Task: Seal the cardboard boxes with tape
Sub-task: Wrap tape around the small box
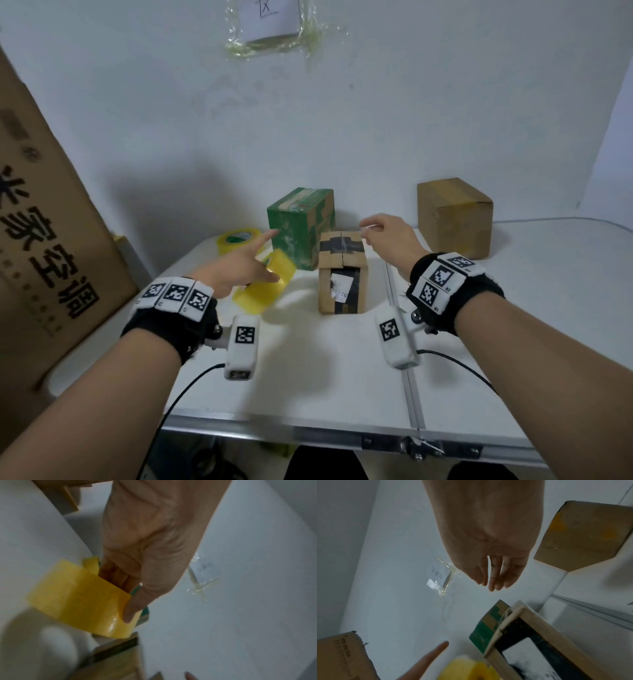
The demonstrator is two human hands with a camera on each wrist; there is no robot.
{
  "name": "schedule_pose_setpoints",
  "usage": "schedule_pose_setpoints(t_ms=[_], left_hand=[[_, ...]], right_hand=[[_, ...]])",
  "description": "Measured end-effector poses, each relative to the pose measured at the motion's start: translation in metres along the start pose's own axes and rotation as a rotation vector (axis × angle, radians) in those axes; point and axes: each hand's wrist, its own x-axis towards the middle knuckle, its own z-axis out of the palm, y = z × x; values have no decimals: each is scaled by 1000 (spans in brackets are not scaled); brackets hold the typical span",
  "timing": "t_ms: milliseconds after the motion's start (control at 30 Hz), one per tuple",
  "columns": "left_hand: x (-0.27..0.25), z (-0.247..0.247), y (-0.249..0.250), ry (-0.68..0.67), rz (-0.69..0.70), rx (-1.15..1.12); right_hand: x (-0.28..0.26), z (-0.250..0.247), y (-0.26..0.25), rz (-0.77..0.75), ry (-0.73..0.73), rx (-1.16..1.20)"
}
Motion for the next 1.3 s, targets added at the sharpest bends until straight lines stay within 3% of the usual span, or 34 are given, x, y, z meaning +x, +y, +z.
schedule_pose_setpoints(t_ms=[100,200,400,567,767,1000,1067,1133,1200,1300], left_hand=[[-17,-8,28,-88,145,-256],[-26,-6,54,-155,255,-324],[-23,3,89,-164,283,-376],[-19,13,97,-173,330,-369],[-21,27,112,-198,408,-275],[-3,45,117,-248,436,-136],[8,45,106,-135,430,-15],[17,46,92,-31,406,314],[28,53,72,-121,386,639],[44,67,48,-265,339,805]], right_hand=[[-2,0,-21,-56,-48,136],[-10,-2,-46,-73,-139,218],[-20,-26,-67,-68,-310,444],[-9,-27,-60,-96,-106,397],[-3,-30,-55,64,9,571],[-1,-28,-41,132,289,594],[-2,-31,-34,133,358,523],[-2,-38,-25,130,412,449],[-2,-43,-16,124,442,393],[-4,-44,-6,131,461,343]])
